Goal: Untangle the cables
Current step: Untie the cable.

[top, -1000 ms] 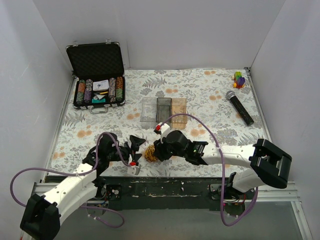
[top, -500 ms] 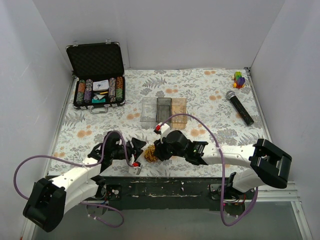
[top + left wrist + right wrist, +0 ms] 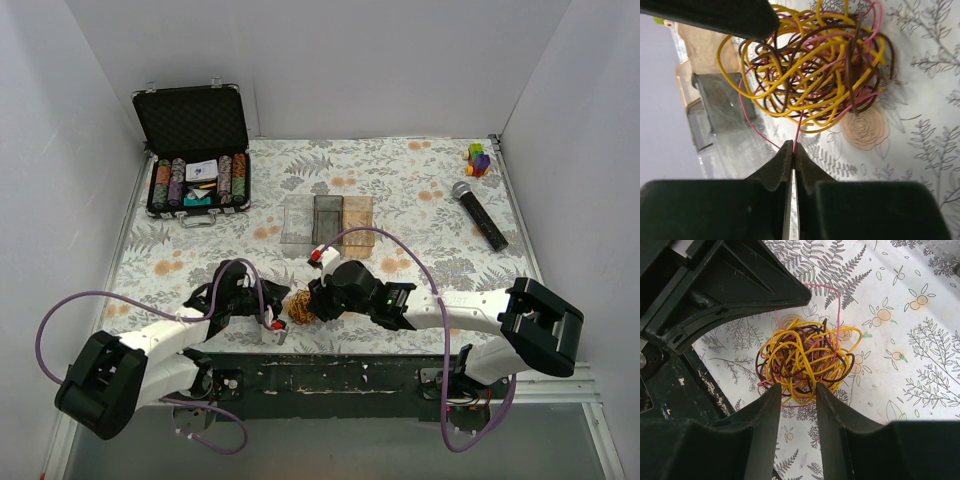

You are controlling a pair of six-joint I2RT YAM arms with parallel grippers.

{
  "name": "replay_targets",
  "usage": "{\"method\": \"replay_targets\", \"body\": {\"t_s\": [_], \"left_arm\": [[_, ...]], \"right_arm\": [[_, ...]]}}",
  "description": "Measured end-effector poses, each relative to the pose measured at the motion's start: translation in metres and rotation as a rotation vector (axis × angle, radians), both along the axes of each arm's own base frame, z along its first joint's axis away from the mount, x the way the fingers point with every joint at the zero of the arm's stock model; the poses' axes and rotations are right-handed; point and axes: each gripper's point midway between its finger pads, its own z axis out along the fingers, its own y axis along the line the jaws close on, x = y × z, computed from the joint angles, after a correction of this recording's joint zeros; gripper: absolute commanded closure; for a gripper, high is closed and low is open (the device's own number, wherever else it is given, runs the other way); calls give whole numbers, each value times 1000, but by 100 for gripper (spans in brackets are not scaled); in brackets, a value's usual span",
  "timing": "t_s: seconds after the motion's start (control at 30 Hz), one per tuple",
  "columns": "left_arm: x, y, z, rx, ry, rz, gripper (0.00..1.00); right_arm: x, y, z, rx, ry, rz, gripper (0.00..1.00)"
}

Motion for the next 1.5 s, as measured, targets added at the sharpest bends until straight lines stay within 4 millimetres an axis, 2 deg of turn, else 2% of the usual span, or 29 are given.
{"method": "replay_targets", "body": {"t_s": [0.17, 0.43, 0.63, 0.8, 0.9, 1.0, 1.2, 1.37, 1.5], "left_arm": [[6, -2, 20, -46, -46, 23, 100], [-1, -5, 87, -199, -135, 50, 100], [-6, -8, 135, -304, -74, 100, 100], [-5, -12, 184, -420, 10, 149, 100], [-8, -15, 207, -480, 53, 151, 100], [-14, -19, 217, -513, 98, 135, 100], [-24, -22, 220, -543, 202, 132, 100], [-27, -23, 232, -579, 255, 144, 100], [-33, -25, 245, -615, 312, 140, 100]], "right_arm": [[0, 0, 0, -1, -1, -3, 58], [7, -15, -2, -18, -21, -52, 52], [17, -21, 13, 6, -51, -94, 50], [17, -24, 12, -8, -52, -97, 36], [17, -23, 18, 8, -64, -93, 30], [19, -18, 34, 58, -93, -80, 28], [16, 4, 58, 155, -142, -11, 26], [5, 27, 62, 203, -179, 59, 25], [11, 40, 64, 230, -235, 30, 26]]}}
